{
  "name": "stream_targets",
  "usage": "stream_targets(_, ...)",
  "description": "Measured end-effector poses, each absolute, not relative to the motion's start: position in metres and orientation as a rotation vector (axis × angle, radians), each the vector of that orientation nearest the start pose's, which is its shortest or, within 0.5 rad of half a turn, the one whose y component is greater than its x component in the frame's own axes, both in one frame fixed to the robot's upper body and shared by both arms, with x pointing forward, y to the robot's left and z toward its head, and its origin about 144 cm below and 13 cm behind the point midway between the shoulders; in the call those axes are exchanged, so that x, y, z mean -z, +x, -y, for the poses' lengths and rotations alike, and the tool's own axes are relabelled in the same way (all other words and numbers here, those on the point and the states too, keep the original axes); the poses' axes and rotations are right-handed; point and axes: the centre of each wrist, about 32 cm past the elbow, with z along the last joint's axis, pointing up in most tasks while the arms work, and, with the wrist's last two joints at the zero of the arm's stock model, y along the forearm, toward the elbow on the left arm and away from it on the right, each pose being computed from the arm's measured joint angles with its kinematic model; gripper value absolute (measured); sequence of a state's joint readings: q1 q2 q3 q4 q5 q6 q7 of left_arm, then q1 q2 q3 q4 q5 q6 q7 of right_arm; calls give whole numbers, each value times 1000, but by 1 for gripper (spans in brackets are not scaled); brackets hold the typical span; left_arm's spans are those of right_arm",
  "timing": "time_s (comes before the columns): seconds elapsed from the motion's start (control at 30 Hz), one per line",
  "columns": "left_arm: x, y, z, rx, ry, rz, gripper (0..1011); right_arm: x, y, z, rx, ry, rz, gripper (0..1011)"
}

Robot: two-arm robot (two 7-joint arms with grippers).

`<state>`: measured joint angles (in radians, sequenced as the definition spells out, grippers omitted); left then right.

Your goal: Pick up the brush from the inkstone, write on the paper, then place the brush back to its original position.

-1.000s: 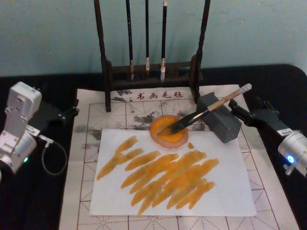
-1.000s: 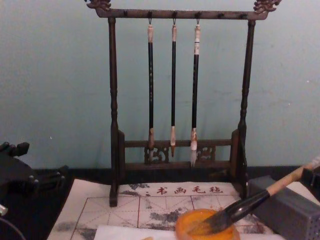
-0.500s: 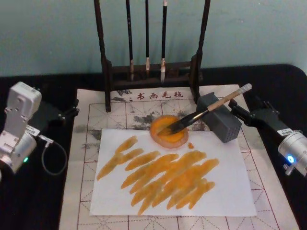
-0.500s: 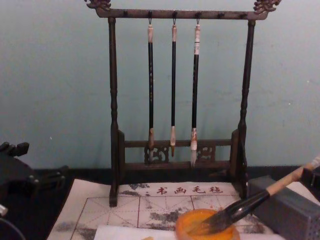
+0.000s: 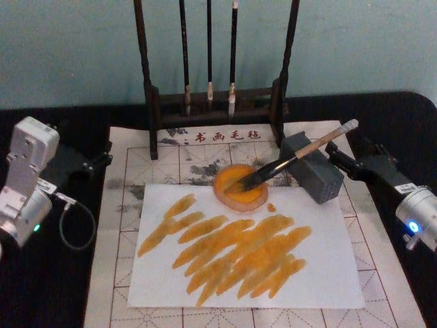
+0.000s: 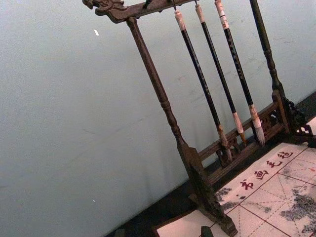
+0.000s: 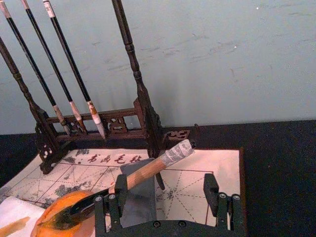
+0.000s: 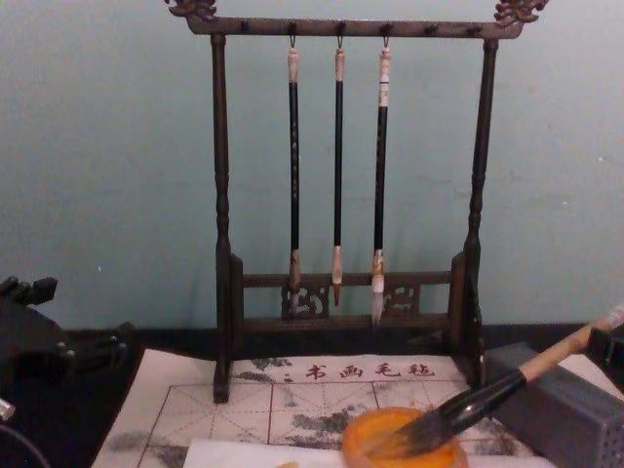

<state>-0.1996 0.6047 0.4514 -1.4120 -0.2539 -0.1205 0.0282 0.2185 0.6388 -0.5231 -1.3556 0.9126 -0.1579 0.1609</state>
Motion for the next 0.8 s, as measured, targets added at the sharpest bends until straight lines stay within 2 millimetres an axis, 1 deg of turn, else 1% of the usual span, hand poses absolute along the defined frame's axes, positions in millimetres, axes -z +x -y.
stream_targets(0.8, -1140, 489, -310, -1248, 304, 285, 1001, -1122, 486, 318, 1173, 65, -253, 1002)
